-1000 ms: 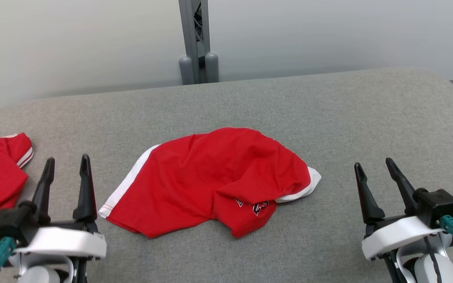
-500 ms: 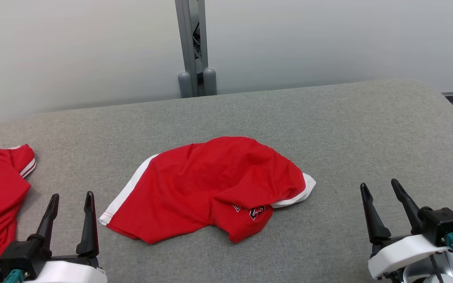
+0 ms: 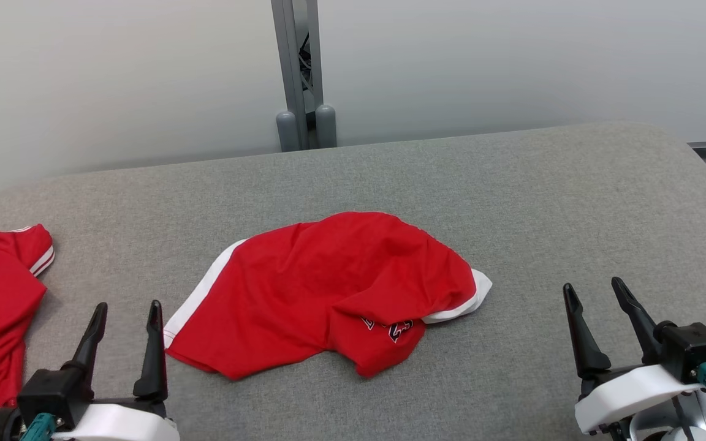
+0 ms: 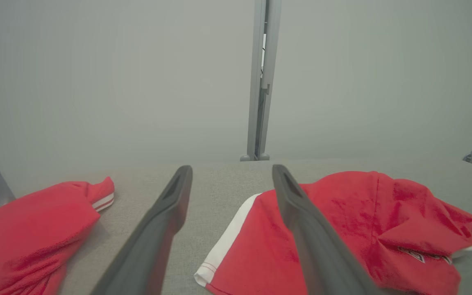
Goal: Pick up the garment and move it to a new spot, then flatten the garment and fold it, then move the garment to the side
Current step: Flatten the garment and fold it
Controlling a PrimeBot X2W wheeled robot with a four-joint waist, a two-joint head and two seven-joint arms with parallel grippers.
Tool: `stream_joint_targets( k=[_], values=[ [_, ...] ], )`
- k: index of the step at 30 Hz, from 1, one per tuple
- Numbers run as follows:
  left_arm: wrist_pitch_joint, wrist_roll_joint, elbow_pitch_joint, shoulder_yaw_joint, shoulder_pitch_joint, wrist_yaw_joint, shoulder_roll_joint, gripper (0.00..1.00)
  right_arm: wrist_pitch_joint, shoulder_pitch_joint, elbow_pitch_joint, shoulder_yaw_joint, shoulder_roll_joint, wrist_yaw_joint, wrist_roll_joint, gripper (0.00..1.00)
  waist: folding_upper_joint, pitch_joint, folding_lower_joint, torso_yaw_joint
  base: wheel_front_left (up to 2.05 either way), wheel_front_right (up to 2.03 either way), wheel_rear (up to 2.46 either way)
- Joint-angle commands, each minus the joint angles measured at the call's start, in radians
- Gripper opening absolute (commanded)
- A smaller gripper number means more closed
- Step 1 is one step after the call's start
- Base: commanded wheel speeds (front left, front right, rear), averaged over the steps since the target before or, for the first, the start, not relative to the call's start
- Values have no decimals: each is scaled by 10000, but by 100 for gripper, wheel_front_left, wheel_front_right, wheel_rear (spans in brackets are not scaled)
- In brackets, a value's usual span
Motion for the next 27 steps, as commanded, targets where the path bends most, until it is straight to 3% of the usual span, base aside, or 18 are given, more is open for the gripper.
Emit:
stream_joint_targets(
  k=[1,5,17,23,27],
  values=[
    [133,93,-62,-122,-182,-25,20,100,5,-34,-70,0,-51,-3,87,100,0,31,0,3,0,0,0],
    [589,223,-183,-686,-510,-277,-70,100,-15,-101,-82,46,-51,-3,96,100,0,131,0,-22,0,0,0],
    [2662,56,1183,-3460,-1838,-2216,-1088,100,-233,-418,79,332,-49,-3,311,100,0,893,0,-726,0,0,0],
    [3004,106,2531,-4028,-2569,-2755,-1516,100,-437,-681,262,399,-51,-3,488,100,0,1417,0,-1147,0,0,0],
    [2942,143,3330,-4128,-2990,-2851,-1704,100,-566,-820,388,458,-51,-3,586,100,0,1582,0,-1397,0,0,0]
  ],
)
